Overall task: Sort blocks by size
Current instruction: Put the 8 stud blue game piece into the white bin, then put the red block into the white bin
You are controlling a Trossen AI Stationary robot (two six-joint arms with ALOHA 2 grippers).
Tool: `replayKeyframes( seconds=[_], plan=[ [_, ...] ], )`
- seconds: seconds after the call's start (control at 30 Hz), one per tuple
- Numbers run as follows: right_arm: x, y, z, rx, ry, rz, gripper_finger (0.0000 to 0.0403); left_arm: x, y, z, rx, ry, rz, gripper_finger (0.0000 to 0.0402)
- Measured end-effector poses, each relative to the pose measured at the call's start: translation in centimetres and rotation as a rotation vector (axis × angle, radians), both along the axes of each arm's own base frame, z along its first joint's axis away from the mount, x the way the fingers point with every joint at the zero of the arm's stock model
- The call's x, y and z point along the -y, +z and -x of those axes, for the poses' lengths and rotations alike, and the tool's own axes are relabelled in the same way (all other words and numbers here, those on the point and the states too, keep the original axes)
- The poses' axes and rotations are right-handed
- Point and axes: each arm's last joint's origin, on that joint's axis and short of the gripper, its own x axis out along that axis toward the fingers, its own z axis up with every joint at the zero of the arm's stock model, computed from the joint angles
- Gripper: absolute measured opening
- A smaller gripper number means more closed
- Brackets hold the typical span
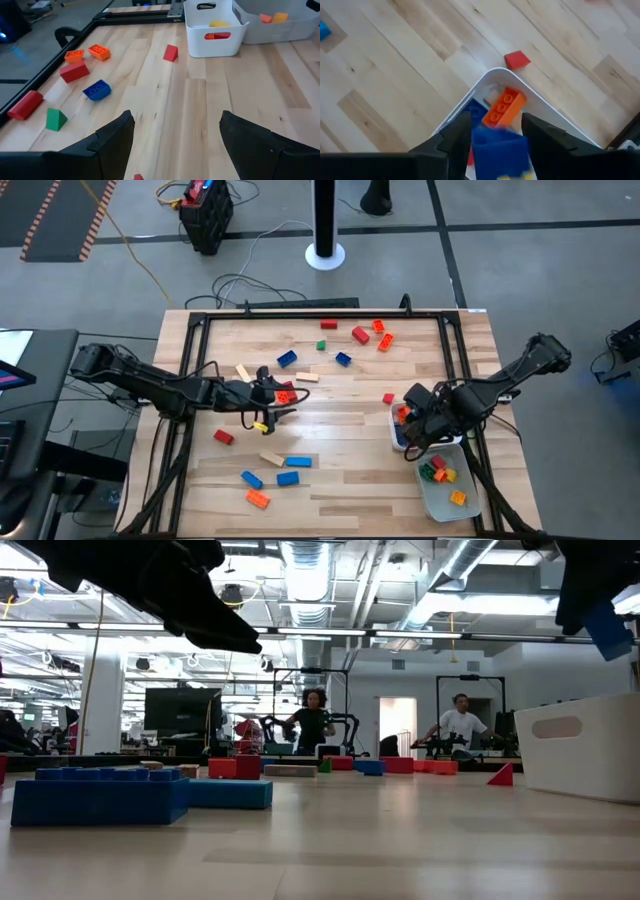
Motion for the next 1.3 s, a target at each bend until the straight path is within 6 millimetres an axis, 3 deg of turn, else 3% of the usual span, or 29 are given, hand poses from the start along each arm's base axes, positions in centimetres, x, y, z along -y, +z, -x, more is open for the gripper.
replayKeyframes(
  seconds=[0.37,0.5,0.63,0.83,1.13,1.3],
  plan=[
    [0.7,0.1,-0.6,-0.042,0.01,-0.09,0.0245,-0.2,0.1,0.8,-0.058,0.0,-0.039,0.0281],
    [0.5,1.0,-2.0,0.104,0.075,-0.051,0.0248,-1.0,0.6,2.4,-0.115,0.048,-0.058,0.0281],
    [0.0,1.1,-4.0,0.34,0.182,0.157,0.0248,-2.8,-0.2,2.8,-0.192,0.151,-0.011,0.0281],
    [0.6,-1.9,-7.1,0.423,0.293,0.353,0.0249,-5.2,-2.8,2.0,-0.363,0.165,0.048,0.0281],
    [2.9,-4.2,-11.1,0.373,0.353,0.482,0.0249,-8.3,-2.6,-1.0,-0.458,0.175,0.101,0.0281],
    [3.1,-5.5,-11.9,0.329,0.381,0.463,0.0249,-9.7,-4.2,-2.9,-0.54,0.158,0.137,0.0281]
  ],
)
